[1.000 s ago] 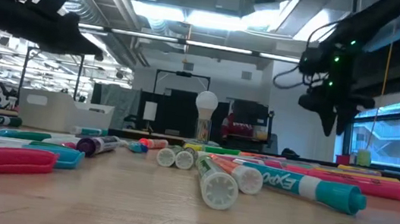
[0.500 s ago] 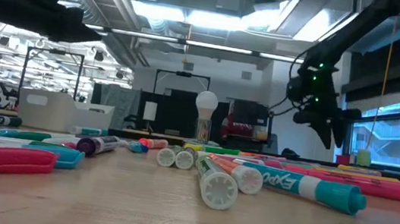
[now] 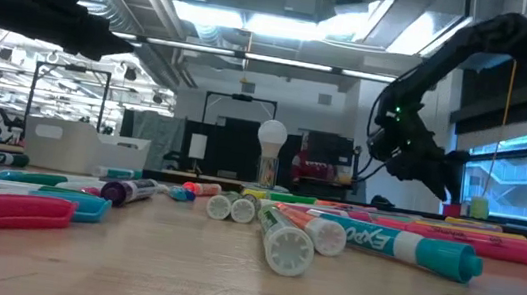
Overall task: Pick & Place Markers
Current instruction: Put the yellow highlighter pen into the transparent bin
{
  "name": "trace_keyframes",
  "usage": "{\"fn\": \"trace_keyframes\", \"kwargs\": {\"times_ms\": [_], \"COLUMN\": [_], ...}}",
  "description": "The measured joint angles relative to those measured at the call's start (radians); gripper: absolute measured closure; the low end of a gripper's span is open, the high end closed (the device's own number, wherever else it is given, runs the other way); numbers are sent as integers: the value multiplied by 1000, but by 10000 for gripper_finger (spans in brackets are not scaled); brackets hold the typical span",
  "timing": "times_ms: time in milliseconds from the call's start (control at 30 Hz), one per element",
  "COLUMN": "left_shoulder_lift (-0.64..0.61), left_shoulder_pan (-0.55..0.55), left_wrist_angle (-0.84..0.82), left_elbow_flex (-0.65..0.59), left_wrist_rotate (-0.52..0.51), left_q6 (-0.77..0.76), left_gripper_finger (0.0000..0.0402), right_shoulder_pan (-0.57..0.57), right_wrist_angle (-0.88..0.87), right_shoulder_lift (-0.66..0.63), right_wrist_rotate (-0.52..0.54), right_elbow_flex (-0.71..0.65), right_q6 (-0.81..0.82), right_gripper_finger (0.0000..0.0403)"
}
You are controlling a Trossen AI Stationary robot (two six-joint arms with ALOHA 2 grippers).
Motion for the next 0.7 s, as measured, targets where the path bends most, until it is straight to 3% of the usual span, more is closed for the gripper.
{"fn": "trace_keyframes", "kwargs": {"times_ms": [200,367,600,700], "left_shoulder_lift": [0,0,0,0], "left_shoulder_pan": [0,0,0,0], "left_wrist_angle": [-7,-7,-7,-7], "left_elbow_flex": [0,0,0,0], "left_wrist_rotate": [-9,-16,-35,-35], "left_q6": [50,89,135,161], "left_gripper_finger": [396,396,395,396], "right_shoulder_pan": [0,0,-28,-25], "right_wrist_angle": [5,22,215,308], "right_shoulder_lift": [-14,-116,-290,-324], "right_wrist_rotate": [57,120,58,105], "right_elbow_flex": [35,24,-113,-155], "right_q6": [1,-39,-66,-17], "right_gripper_finger": [232,232,234,233]}}
